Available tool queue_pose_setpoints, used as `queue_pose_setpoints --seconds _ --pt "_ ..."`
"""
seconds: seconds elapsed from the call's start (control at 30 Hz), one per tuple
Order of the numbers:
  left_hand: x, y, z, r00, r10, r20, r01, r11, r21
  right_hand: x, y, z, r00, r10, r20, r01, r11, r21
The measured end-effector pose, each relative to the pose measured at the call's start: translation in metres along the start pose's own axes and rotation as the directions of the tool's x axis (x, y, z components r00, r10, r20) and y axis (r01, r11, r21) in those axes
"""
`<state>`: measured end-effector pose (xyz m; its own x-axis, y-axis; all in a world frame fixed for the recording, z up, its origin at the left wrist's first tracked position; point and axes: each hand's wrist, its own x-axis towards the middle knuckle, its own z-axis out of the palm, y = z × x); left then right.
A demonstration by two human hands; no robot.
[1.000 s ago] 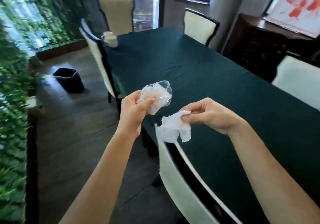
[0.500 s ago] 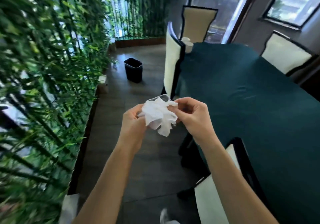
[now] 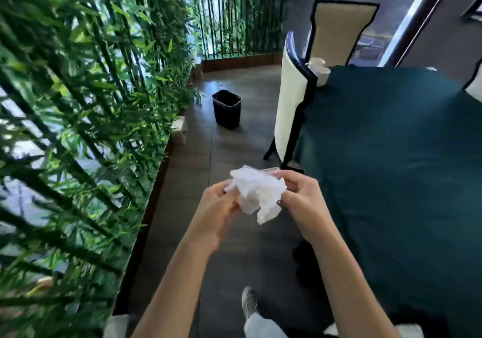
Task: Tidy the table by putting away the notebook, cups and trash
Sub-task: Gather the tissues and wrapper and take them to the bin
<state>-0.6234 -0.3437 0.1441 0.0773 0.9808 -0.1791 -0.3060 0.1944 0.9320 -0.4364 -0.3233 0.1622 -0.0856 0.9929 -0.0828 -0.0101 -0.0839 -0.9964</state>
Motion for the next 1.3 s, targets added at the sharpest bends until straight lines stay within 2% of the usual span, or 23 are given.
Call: queue_pose_setpoints --seconds 0.07,0.17,0.27,0.37,0.47,0.63,0.73,0.83,0.93,1.17,1.3 --pt "0.029 0.006 0.007 0.996 -0.068 0.053 0.07 0.997 -0.032 0.031 0.005 -0.011 0.997 -0.011 -0.076 0.009 1.0 -0.028" --pt "0.068 0.011 0.017 0.998 -0.034 0.054 0.03 0.997 0.067 0.073 0.01 -0.019 0.992 -0.006 -0.123 0.0 0.999 -0.049" --pt "0.103 0.017 0.025 0.997 0.056 -0.052 -0.047 0.986 0.159 0.11 0.007 -0.025 0.997 -0.019 -0.074 0.019 1.0 -0.011" --pt "0.129 0.02 0.021 0.988 0.056 -0.146 -0.038 0.991 0.125 0.142 0.003 -0.025 1.0 -0.012 -0.014 0.012 1.0 0.02" --pt "0.151 0.022 0.015 0.986 0.053 -0.161 -0.041 0.996 0.073 0.168 0.004 -0.021 1.0 -0.004 0.006 0.004 1.0 0.01" --pt "0.195 0.026 -0.004 0.964 0.097 -0.246 -0.085 0.995 0.058 0.208 0.005 -0.008 0.988 0.028 0.152 -0.052 0.986 0.158" --pt "0.23 0.026 -0.021 0.953 0.084 -0.29 -0.065 0.995 0.076 0.24 0.008 0.005 0.982 0.05 0.182 -0.071 0.992 0.108" --pt "0.268 0.03 -0.039 0.955 0.085 -0.285 -0.069 0.995 0.066 0.275 0.008 0.02 0.982 0.065 0.177 -0.078 0.995 0.066" --pt "0.311 0.045 -0.06 0.963 0.082 -0.256 -0.059 0.994 0.096 0.322 0.005 0.04 0.996 0.049 0.08 -0.051 0.998 0.027" --pt "0.397 0.119 -0.126 0.996 0.045 -0.073 -0.046 0.999 -0.018 0.434 -0.029 0.101 0.999 0.025 0.043 -0.024 0.999 -0.024" --pt "0.442 0.149 -0.154 0.996 0.074 -0.052 -0.074 0.997 0.021 0.486 -0.044 0.133 0.999 0.043 0.0 -0.043 0.998 -0.035"
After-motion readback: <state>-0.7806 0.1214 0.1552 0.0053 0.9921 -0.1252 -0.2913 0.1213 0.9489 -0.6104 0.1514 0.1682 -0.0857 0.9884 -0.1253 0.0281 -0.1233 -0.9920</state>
